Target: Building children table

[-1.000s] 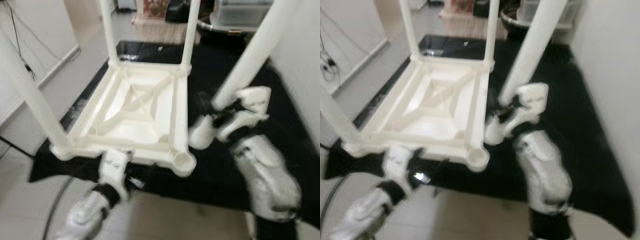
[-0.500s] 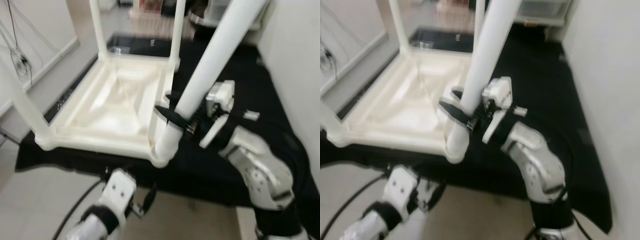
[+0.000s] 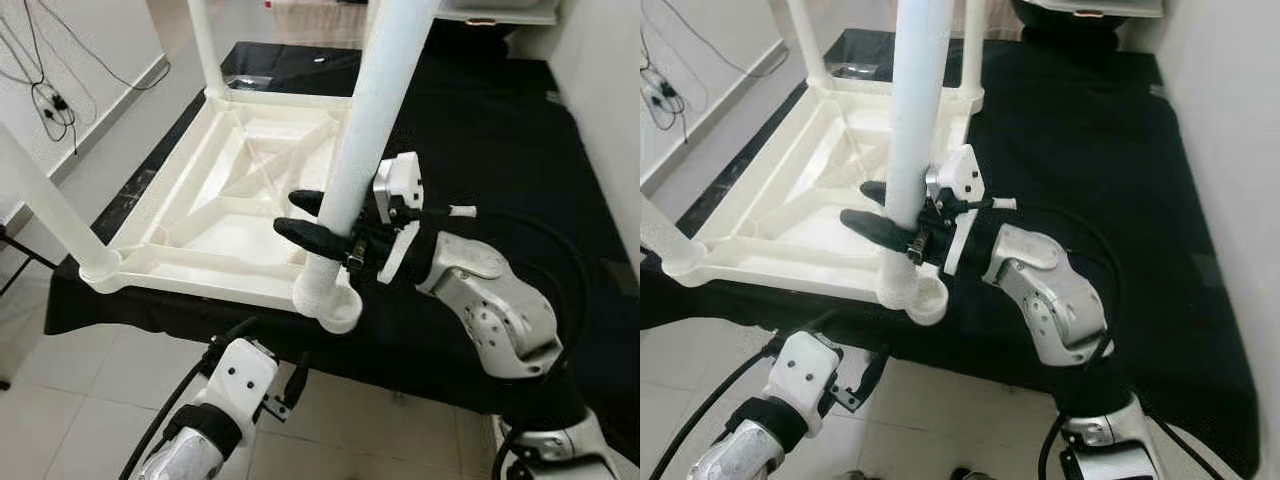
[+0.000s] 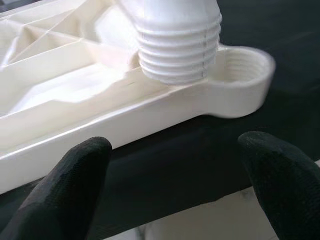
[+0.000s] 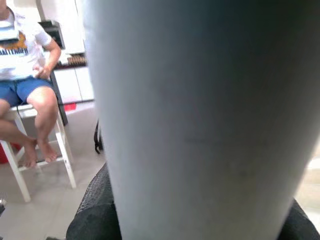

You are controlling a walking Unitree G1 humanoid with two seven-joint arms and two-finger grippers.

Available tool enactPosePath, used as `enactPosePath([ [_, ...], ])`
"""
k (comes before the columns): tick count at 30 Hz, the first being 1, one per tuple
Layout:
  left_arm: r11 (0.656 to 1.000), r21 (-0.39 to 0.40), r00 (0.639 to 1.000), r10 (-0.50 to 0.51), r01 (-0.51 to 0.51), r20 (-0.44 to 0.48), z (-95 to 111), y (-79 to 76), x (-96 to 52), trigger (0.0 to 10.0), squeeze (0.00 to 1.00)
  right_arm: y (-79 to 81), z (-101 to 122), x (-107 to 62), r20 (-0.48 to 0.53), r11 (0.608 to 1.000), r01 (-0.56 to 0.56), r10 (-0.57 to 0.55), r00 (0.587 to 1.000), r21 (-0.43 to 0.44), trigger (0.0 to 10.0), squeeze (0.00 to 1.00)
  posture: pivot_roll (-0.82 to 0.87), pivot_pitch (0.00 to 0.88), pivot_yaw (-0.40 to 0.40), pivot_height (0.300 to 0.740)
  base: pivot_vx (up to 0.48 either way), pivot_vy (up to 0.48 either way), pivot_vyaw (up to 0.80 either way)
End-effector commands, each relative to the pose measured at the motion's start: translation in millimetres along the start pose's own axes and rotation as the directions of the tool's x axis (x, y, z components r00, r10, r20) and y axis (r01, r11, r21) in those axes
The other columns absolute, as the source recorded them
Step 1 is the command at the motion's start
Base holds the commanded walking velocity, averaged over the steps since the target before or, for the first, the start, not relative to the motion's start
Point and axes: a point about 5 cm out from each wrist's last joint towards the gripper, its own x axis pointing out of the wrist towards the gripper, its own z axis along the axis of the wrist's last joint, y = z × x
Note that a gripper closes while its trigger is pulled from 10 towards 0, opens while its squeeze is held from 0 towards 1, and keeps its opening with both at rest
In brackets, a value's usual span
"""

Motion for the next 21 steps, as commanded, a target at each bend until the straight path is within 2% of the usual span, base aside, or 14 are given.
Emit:
enactPosePath([
  [1, 1.0, 0.029, 1.0, 0.007, -0.007, -0.001, 1, 1.6, -3.0, 10.0, 0.0, 3.1, 2, 3.9, 0.016, 1.0, -0.024, 0.024, 1.0, -0.016, 10.0, 0.0, 0.08, 0.223, -0.03, 0.74, 0.0, 0.3, 0.0],
  [9, 0.999, 0.045, 1.0, -0.022, 0.022, 0.011, 1, -3.7, -2.8, 10.0, 0.0, -7.0, 4, 1.8, 0.011, 0.998, -0.025, 0.025, 1.0, -0.053, 10.0, 0.0, 0.08, 0.208, -0.023, 0.74, 0.0, 0.0, 0.0],
  [15, 0.998, 0.046, 0.999, -0.032, 0.031, 0.01, 1, -7.2, -3.3, 10.0, 0.0, -22.5, 4, -8.6, -0.028, 0.995, 0.002, -0.005, 1.0, -0.103, 10.0, 0.0, 0.08, 0.213, -0.029, 0.74, 0.0, 0.0, 0.0],
  [17, 0.998, 0.046, 0.999, -0.032, 0.031, 0.01, 1, -7.2, -3.3, 10.0, 0.0, -22.5, 4, -8.6, -0.028, 0.995, 0.002, -0.005, 1.0, -0.103, 10.0, 0.0, 0.08, 0.213, -0.029, 0.74, 0.0, 0.0, 0.0],
  [21, 0.998, 0.032, 0.998, -0.055, 0.055, 0.014, 1, -9.1, -3.3, 10.0, 0.0, -36.7, 9, -31.6, -0.066, 0.993, -0.002, -0.006, 0.998, -0.118, 10.0, 0.0, 0.08, 0.223, -0.031, 0.74, 0.0, 0.0, 0.0],
])
